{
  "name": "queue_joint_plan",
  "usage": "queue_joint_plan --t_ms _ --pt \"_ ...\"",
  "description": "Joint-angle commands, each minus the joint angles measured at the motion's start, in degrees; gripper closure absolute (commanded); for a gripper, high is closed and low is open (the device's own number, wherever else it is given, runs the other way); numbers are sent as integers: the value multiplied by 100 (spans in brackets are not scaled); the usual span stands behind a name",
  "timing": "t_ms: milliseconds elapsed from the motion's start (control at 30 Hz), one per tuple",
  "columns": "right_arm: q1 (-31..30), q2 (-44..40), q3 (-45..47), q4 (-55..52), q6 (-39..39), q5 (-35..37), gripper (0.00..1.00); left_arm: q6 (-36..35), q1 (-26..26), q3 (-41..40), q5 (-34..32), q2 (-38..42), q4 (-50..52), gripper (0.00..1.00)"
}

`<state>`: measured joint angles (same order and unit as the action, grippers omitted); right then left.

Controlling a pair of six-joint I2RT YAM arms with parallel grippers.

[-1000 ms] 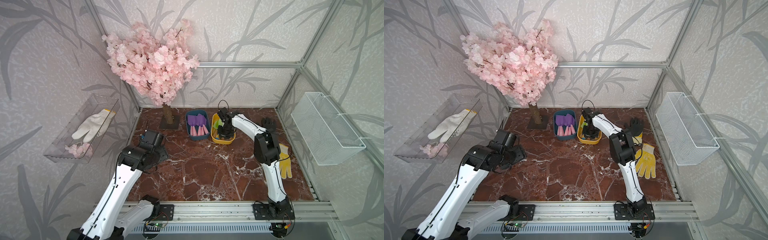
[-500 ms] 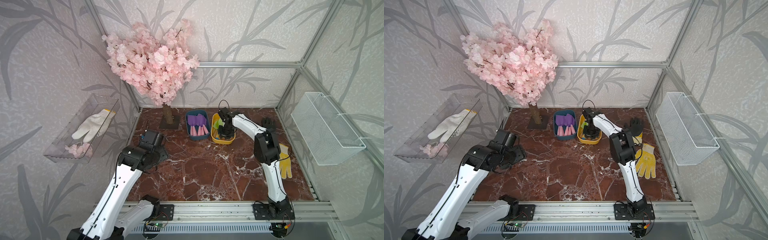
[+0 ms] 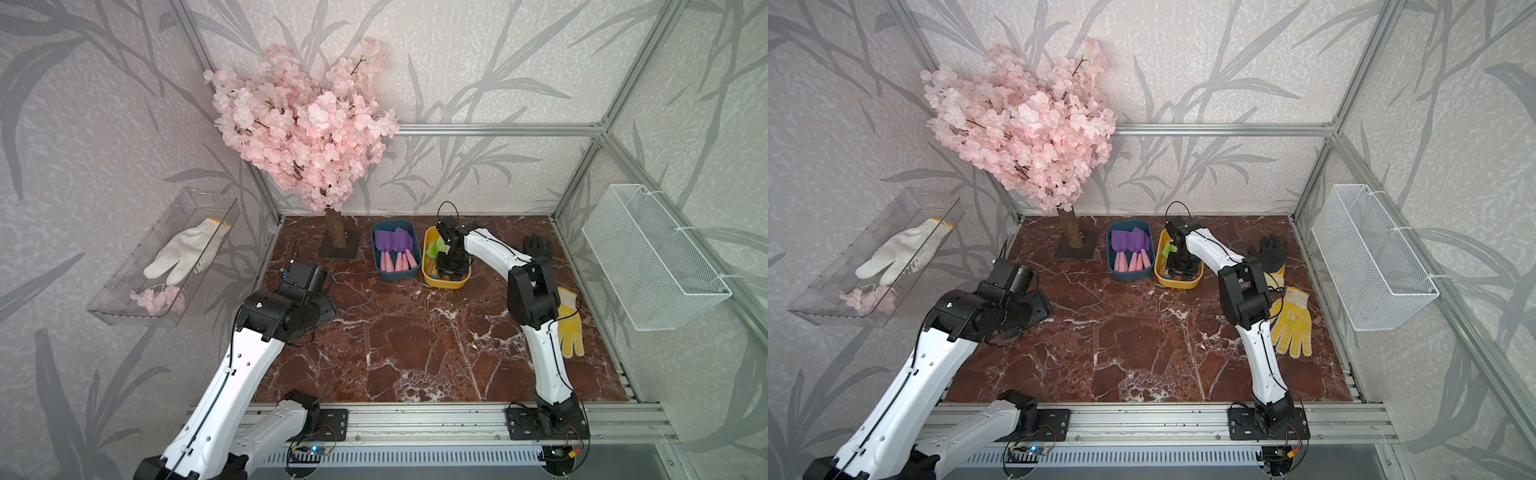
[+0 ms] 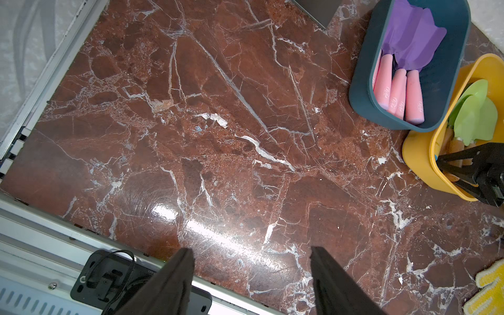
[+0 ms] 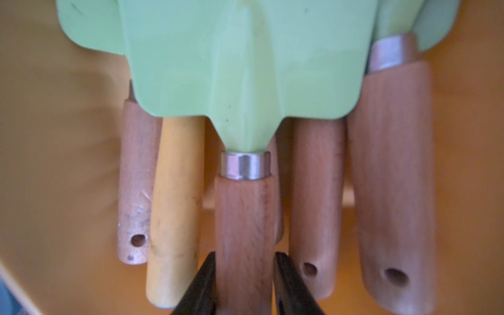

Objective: Sort the small shovels by color and place them into the storage box
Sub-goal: Place the shovel in the storage box.

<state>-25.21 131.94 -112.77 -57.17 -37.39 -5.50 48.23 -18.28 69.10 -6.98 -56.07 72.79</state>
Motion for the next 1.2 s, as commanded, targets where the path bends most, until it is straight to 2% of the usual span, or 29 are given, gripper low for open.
queue_joint_plan --t_ms 0,467,600,700,767,867,1000,1167 --pt "37 55 -92 -158 46 64 61 -6 17 -4 -31 -7 75 29" --pt "29 -386 -277 -297 306 140 50 -35 18 46 -31 -26 70 29" --pt "17 -731 -465 -497 402 248 44 -89 18 60 -34 -94 1 29" --pt "12 -1236 -244 -360 513 404 41 -183 18 60 -45 -167 -156 29" --pt "-2 -1733 220 5 679 561 39 -361 18 55 4 -246 -376 29" --pt "-7 -2692 1397 927 1162 932 36 -658 24 51 4 -412 -783 28" --pt "1 -4284 3472 2661 2099 1666 31 -1181 22 104 -93 -736 -1424 25" --pt "202 -5958 5607 4530 3497 2167 23 -1853 29 -314 -828 -493 -2774 19"
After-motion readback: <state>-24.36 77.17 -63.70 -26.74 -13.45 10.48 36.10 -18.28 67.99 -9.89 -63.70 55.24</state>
